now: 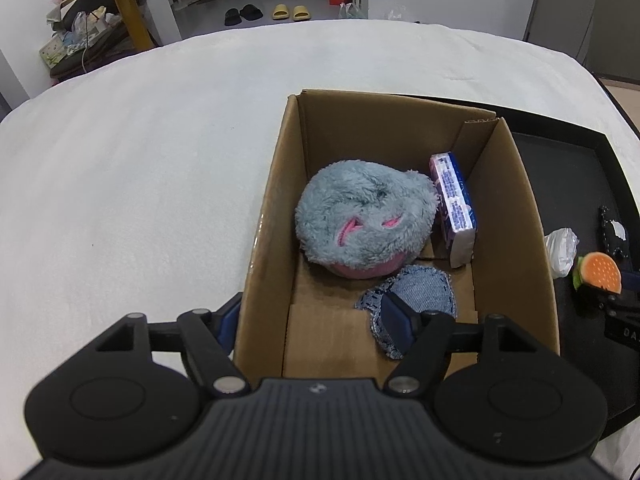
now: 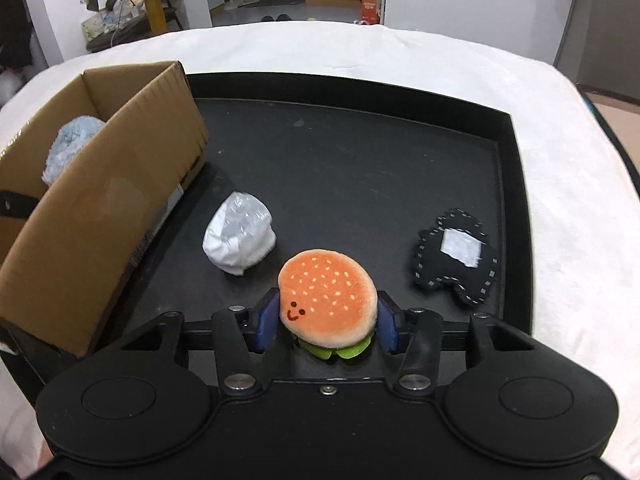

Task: Organize soft objects
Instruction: 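Move the right gripper to the hamburger plush and grasp it, then carry the hamburger plush with the right gripper into the box and release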

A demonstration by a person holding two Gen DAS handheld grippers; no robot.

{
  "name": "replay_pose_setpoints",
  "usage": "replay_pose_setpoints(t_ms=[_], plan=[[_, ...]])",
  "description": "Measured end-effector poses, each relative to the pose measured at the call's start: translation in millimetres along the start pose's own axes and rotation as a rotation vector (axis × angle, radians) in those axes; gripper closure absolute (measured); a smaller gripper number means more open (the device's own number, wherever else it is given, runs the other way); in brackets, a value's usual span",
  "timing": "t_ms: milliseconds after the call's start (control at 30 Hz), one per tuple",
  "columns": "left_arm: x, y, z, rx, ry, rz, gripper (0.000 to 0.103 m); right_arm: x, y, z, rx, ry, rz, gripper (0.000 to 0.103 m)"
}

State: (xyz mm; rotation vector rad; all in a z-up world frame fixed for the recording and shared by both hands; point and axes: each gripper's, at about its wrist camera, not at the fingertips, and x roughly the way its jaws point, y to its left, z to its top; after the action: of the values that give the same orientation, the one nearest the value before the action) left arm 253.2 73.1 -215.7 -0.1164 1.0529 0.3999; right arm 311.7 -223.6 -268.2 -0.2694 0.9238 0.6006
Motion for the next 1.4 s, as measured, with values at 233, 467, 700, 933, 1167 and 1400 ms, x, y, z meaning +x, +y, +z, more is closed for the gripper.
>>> replay_pose_setpoints(t_ms=[233, 467, 700, 933, 1167, 1400], plan=[[-3.1, -0.6, -2.0, 0.002, -0.011, 0.007, 0.033, -14.5, -5.0, -4.4, 0.025, -0.016, -0.01, 0.055], [-8.3, -1.3, -3.5, 0.013, -0.02, 0.009, 0.033, -26.9, -1.9, 8.2, 0.041, -0.056, -0.013, 0.055], [-15.7, 0.8, -1.0, 0.015, -0.037, -0.003, 0.033, -45.0, 3.4, 25.2, 0.058, -0.11, 0.0, 0.055], [-24.8, 5.1, -1.7, 0.017, -0.061, -0.017, 0.033, -60.2, 15.0, 40.6, 0.055, -0.161, 0.007, 0.055], [-28.8, 17.2, -7.4, 0.0, -0.071, -0.028, 0.033, -75.9, 34.2, 55.3, 0.027, -0.205, 0.025, 0.055], [-29.9, 27.3, -12.4, -0.014, -0.071, -0.055, 0.039, -86.7, 57.4, 67.0, -0.01, -0.231, 0.046, 0.055]])
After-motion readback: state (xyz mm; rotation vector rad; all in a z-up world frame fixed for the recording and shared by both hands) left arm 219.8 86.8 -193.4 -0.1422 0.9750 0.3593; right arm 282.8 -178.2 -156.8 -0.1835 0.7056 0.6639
